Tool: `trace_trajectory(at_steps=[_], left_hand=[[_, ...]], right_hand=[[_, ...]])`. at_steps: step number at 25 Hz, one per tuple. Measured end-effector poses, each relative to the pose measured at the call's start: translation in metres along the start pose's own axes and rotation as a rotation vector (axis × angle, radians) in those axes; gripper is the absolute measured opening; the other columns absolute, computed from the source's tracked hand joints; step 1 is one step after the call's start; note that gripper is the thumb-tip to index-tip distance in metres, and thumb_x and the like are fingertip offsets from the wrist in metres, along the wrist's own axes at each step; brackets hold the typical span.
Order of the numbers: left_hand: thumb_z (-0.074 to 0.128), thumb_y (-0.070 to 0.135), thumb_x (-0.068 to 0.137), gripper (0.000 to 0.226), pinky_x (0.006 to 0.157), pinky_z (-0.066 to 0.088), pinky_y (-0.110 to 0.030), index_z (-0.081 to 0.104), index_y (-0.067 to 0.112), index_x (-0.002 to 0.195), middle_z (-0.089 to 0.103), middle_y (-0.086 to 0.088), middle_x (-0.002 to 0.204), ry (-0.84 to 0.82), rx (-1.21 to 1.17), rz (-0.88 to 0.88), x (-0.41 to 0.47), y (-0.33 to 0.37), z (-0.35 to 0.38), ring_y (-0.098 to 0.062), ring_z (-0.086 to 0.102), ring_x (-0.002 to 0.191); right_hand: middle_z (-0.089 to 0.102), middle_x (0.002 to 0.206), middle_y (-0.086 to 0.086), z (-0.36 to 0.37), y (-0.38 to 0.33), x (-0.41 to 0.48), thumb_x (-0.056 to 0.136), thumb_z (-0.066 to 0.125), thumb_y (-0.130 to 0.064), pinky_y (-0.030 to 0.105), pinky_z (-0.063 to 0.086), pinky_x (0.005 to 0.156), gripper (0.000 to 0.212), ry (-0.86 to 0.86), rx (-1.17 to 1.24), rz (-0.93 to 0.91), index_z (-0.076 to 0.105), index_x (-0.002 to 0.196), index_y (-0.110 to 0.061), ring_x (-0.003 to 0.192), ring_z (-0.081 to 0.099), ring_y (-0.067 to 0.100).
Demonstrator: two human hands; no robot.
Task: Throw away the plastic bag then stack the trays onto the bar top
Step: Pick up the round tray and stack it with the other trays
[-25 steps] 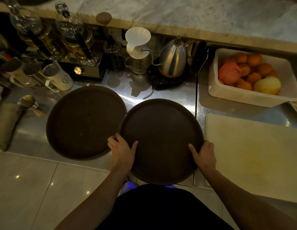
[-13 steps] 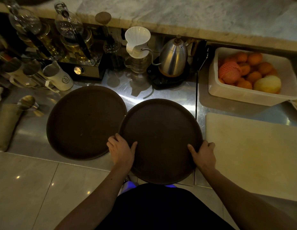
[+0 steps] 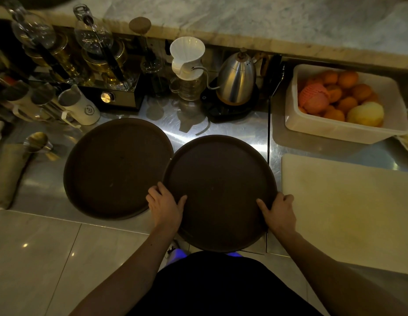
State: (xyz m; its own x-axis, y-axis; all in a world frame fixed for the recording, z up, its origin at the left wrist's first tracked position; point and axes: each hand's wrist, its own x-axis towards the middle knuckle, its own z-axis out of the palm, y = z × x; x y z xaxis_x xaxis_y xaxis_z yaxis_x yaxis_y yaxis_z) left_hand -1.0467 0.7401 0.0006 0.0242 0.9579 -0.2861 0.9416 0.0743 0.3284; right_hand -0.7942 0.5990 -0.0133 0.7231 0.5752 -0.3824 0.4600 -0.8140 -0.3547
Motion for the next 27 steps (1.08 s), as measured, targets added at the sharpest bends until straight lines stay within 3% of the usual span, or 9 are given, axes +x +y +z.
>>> trace_trajectory(at_steps=[8, 13, 19, 27], left_hand=[[0.066, 0.047, 0.083, 0.081, 0.101, 0.043, -0.049, 0.03, 0.009, 0.145, 0.034, -0.019, 0.141, 0.008, -0.299, -0.082, 0.004, -0.016, -0.011, -0.035, 0.039, 0.127], [0.06, 0.046, 0.088, 0.071, 0.099, 0.045, -0.049, 0.034, 0.01, 0.143, 0.037, -0.018, 0.14, 0.143, -0.392, -0.206, 0.004, -0.053, -0.032, -0.035, 0.043, 0.125], [0.058, 0.048, 0.088, 0.072, 0.103, 0.043, -0.05, 0.03, 0.011, 0.144, 0.031, -0.019, 0.143, 0.221, -0.446, -0.345, 0.032, -0.122, -0.062, -0.039, 0.04, 0.128], [0.062, 0.04, 0.088, 0.071, 0.103, 0.042, -0.05, 0.031, 0.006, 0.142, 0.033, -0.024, 0.142, 0.198, -0.442, -0.481, 0.082, -0.187, -0.096, -0.041, 0.036, 0.131]], right_hand=[[0.042, 0.133, 0.021, -0.014, -0.04, 0.011, 0.086, 0.061, -0.045, 0.045, 0.046, 0.096, 0.072, 0.087, -0.08, -0.3, 0.033, 0.142, -0.009, 0.119, 0.046, 0.035], [0.038, 0.144, 0.016, -0.006, -0.13, 0.012, 0.09, 0.056, -0.045, 0.044, 0.038, 0.105, 0.07, 0.036, -0.102, -0.528, 0.028, 0.147, -0.014, 0.13, 0.041, 0.031], [0.04, 0.142, 0.018, 0.02, -0.245, 0.01, 0.09, 0.058, -0.042, 0.043, 0.037, 0.104, 0.069, -0.074, -0.125, -0.735, 0.029, 0.146, -0.013, 0.129, 0.039, 0.033], [0.033, 0.145, 0.023, 0.062, -0.34, 0.03, 0.091, 0.058, -0.041, 0.047, 0.04, 0.101, 0.071, -0.188, -0.208, -0.634, 0.024, 0.147, -0.014, 0.133, 0.036, 0.039]])
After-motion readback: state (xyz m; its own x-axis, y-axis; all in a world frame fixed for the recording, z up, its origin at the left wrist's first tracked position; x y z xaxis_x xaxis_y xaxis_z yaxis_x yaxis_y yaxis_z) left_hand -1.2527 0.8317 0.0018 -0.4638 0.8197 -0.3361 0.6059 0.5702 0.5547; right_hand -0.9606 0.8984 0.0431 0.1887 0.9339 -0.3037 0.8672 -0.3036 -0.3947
